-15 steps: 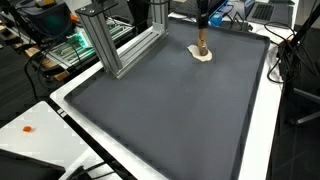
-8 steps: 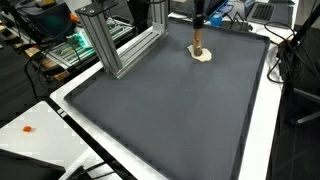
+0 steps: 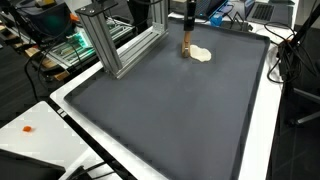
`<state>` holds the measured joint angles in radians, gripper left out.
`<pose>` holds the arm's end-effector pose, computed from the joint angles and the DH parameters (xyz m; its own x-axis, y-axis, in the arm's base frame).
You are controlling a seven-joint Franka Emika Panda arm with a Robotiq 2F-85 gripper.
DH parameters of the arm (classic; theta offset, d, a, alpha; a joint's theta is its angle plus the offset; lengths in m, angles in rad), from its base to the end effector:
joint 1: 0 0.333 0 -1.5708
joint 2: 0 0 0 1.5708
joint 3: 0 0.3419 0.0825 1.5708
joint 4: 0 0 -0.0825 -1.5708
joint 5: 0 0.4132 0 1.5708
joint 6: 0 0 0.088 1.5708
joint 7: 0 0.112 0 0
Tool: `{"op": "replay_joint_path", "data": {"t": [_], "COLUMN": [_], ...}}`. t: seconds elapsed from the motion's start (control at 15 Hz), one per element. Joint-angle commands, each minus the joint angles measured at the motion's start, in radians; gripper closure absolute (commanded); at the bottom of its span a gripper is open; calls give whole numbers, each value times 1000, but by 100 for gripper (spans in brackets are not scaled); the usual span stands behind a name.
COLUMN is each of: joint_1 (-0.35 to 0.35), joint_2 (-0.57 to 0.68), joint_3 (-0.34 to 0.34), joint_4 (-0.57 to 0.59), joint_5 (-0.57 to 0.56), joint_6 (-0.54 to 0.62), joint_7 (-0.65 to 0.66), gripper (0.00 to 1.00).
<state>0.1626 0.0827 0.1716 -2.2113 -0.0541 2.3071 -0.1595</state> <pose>0.5337 0.1834 0.3452 0.8632 0.5048 0.0097 0.5044 -0.8630 0.0284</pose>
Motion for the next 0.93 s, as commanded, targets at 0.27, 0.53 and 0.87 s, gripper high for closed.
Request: {"op": "replay_joint_path", "data": {"t": [0.27,0.53,0.87], "joint_1": [-5,-10,-12], "joint_2": [-55,-100,-225], "joint_3": [-18,-27,-25], "joint_4": [-15,-25,-55], "joint_5": [-22,-12,3], "joint_6": [-59,-91,-168], "joint_7": [105,154,266], "gripper": [78,78,78]}}
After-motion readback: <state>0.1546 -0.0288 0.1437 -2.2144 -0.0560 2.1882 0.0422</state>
